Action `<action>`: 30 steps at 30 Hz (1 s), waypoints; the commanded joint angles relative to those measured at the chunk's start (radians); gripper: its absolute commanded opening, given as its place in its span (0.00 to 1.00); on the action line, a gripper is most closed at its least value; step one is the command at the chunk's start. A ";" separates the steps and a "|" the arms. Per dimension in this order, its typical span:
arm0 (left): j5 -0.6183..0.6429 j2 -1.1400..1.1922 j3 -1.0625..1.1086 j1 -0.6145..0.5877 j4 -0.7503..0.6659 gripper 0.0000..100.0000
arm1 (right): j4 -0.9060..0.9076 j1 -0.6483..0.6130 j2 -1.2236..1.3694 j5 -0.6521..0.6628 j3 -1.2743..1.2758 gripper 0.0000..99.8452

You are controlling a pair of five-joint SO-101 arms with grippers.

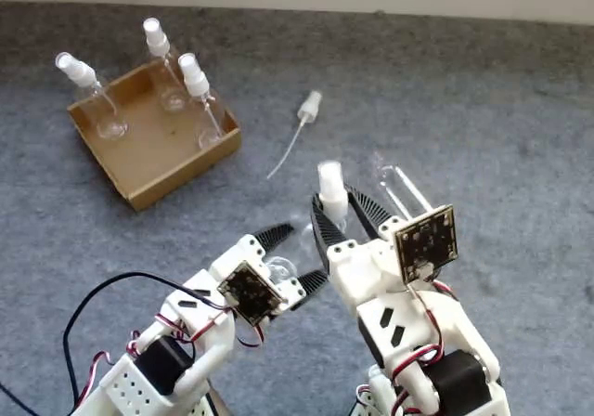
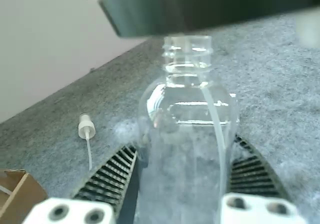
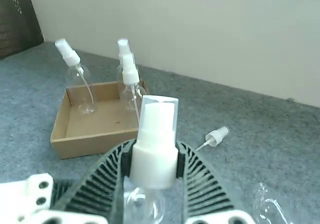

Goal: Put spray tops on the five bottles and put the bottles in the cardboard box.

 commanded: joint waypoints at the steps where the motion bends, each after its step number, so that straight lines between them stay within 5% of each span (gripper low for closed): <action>1: 0.014 -0.012 0.021 -0.087 -0.029 0.09 | 0.074 -0.013 -0.008 0.003 0.002 0.02; 8: 0.015 -0.012 0.021 -0.096 -0.029 0.09 | 0.148 -0.137 -0.008 0.071 0.004 0.13; 18: 0.015 -0.012 0.021 -0.110 -0.029 0.09 | 0.191 -0.139 -0.008 0.101 0.002 0.13; 30: 0.015 -0.012 0.019 -0.308 -0.083 0.09 | 0.183 -0.142 -0.008 0.101 0.015 0.13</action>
